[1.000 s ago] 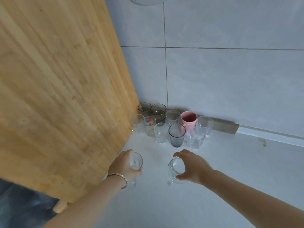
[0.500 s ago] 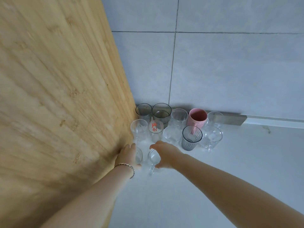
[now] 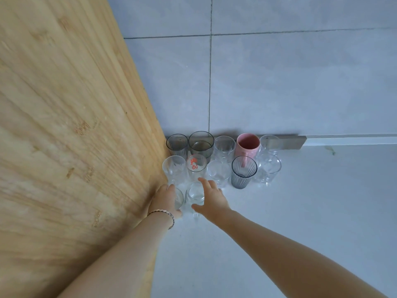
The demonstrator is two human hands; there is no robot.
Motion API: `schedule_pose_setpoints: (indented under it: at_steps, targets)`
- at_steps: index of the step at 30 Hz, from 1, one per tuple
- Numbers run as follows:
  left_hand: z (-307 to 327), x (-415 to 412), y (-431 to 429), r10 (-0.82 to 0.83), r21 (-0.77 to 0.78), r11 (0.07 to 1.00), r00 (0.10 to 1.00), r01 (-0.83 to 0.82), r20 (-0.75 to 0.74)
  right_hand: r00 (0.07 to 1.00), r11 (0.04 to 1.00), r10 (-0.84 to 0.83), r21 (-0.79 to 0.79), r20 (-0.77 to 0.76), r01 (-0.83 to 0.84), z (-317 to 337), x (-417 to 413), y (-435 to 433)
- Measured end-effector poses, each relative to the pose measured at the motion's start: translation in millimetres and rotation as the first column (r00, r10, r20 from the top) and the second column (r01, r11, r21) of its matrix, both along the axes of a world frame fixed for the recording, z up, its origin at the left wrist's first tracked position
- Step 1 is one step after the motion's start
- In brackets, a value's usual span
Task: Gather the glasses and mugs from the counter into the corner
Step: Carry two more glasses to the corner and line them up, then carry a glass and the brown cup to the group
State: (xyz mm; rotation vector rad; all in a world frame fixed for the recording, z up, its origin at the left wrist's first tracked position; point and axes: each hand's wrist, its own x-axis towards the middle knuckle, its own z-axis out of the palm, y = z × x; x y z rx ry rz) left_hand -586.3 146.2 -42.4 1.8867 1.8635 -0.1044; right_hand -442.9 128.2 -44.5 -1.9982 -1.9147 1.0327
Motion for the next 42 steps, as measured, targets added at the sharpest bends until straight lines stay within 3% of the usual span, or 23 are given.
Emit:
schedule_pose_setpoints:
  at_steps: [5,9,11,15,18,20,24,27,30,34,38,42]
  targets:
    - [0,-2,4,-0.022,-0.020,1.000,1.000,0.023,0.015,0.997,0.996,-0.073,-0.051,-0.026,0.071,0,-1,-12]
    - [9,2,-3,-0.123,-0.022,0.992,0.975,0.121,-0.183,0.998,0.983,-0.007,-0.184,-0.066,-0.006,4,30,-46]
    - [18,13,-14,-0.173,0.093,0.973,0.936,0.211,-0.306,0.997,0.964,0.053,-0.257,-0.055,-0.066,7,57,-63]
    - [38,74,-39,-0.299,0.323,0.844,0.875,0.429,-0.381,0.989,0.928,0.137,-0.355,0.049,-0.111,20,129,-106]
    - [60,155,-69,-0.405,0.098,0.895,0.884,0.436,-0.233,0.987,0.927,0.068,-0.374,0.147,-0.008,30,201,-152]
    - [60,214,-92,-0.497,-0.060,0.868,0.860,0.493,-0.118,0.980,0.919,-0.031,-0.380,0.196,0.105,37,256,-191]
    - [54,346,-161,-0.692,-0.205,0.714,0.719,0.669,-0.067,0.931,0.879,-0.221,-0.354,0.291,0.319,53,372,-295]
    - [55,445,-234,-0.788,-0.230,0.605,0.615,0.762,-0.032,0.881,0.825,-0.322,-0.355,0.346,0.440,71,452,-392]
    - [59,535,-312,-0.854,-0.197,0.508,0.520,0.838,0.008,0.806,0.757,-0.439,-0.321,0.397,0.570,95,517,-490]
    - [74,641,-409,-0.925,-0.149,0.361,0.374,0.921,0.065,0.671,0.593,-0.584,-0.325,0.458,0.737,103,597,-612]
    - [82,729,-490,-0.972,-0.106,0.214,0.223,0.971,0.079,0.432,0.337,-0.770,-0.276,0.470,0.900,115,647,-711]
    - [81,805,-554,-0.995,-0.069,0.057,0.062,0.996,0.079,0.280,0.203,-0.839,-0.209,0.466,0.957,116,686,-795]
